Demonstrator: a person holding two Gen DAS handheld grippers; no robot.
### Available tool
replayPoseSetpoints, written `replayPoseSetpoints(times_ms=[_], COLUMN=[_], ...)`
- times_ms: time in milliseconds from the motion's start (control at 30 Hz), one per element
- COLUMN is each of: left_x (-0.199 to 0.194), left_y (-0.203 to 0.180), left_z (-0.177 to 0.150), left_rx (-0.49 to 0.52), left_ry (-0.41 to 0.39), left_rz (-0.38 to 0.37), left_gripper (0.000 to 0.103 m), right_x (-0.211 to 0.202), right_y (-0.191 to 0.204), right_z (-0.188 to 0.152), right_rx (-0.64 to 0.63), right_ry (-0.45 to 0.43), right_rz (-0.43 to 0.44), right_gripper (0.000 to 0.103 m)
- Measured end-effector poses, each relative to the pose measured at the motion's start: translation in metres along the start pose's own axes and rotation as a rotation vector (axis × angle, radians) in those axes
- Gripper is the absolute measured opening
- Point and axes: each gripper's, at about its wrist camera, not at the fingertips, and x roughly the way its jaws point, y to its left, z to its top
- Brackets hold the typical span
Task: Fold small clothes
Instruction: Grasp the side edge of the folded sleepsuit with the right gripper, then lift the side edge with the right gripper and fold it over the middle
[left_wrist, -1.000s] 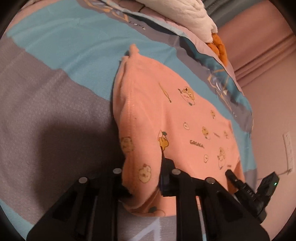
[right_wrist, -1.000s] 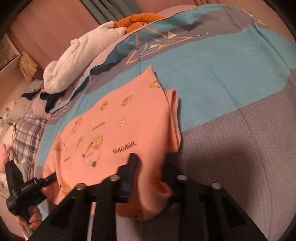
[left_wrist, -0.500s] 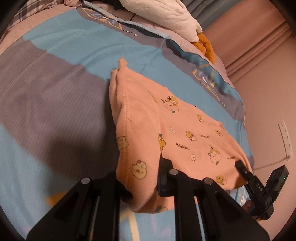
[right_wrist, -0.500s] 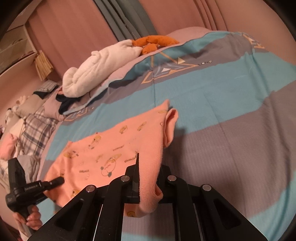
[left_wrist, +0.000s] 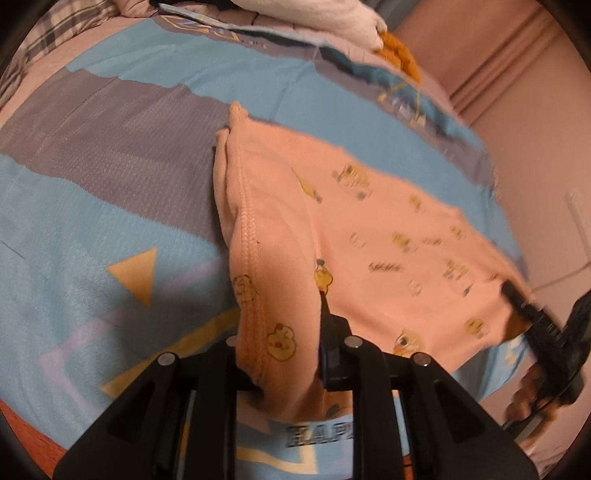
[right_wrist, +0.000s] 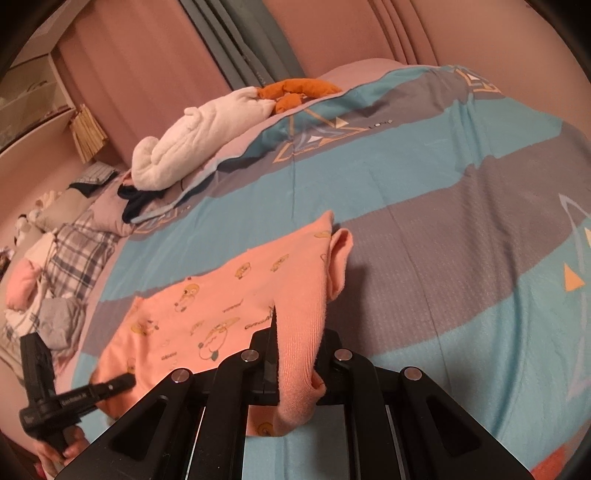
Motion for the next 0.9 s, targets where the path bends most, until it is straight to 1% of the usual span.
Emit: replayPoseSetpoints(times_ms=[33, 167, 267, 333, 400, 500, 567, 700, 900], left_x=[0.001, -0.004, -0.01, -0.015, -0.025, -0.04, -0.044, -0.052, -0.063], left_y=[0.0, 0.008, 0.013, 0.016, 0.019, 0.026, 0.035, 0.053, 0.067], left_z=[0.001, 0.003, 0.005, 0.005, 0.005, 0.007, 0.009, 0.009, 0.009], left_rx=[0.006, -0.009, -0.014, -0.014, -0.013, 0.0, -0.02, -0.063, -0.102], left_ry=[0.001, -0.005, -0.004, -0.005, -0.038, -0.1, -0.114, -0.134, -0.156], left_rz=[0.006, -0.013, -0.012, -0.01, 0.019, 0.058, 0.078, 0.084, 0.103], left_gripper=[0.023, 0.027, 0.031, 0.032, 0.035, 0.037, 0.037, 0.037, 0.037], right_x=[0.003, 0.008, 0.005, 0.002, 0.0, 0.001, 0.001, 0.005, 0.018], right_y=[0.001, 0.004, 0.009, 0.018, 0.029, 0.05, 0.068, 0.108, 0.164], right_z=[0.0, 0.001, 0.005, 0.009, 0.015, 0.024, 0.028, 0.03, 0.015], right_rx=[-0.012, -0.028, -0.041, -0.071, -0.1, -0.149, -0.197, -0.296, -0.427], right_ry=[0.007, 0.011, -0.005, -0.023, -0.044, -0.062, -0.076, -0.083, -0.046], right_rz=[-0.007, -0.036, -0.039, -0.032, -0.026, 0.002, 0.022, 0.086, 0.189], right_gripper=[0.011, 0.011, 0.011, 0.011, 0.011, 0.011, 0.011, 0.011, 0.011])
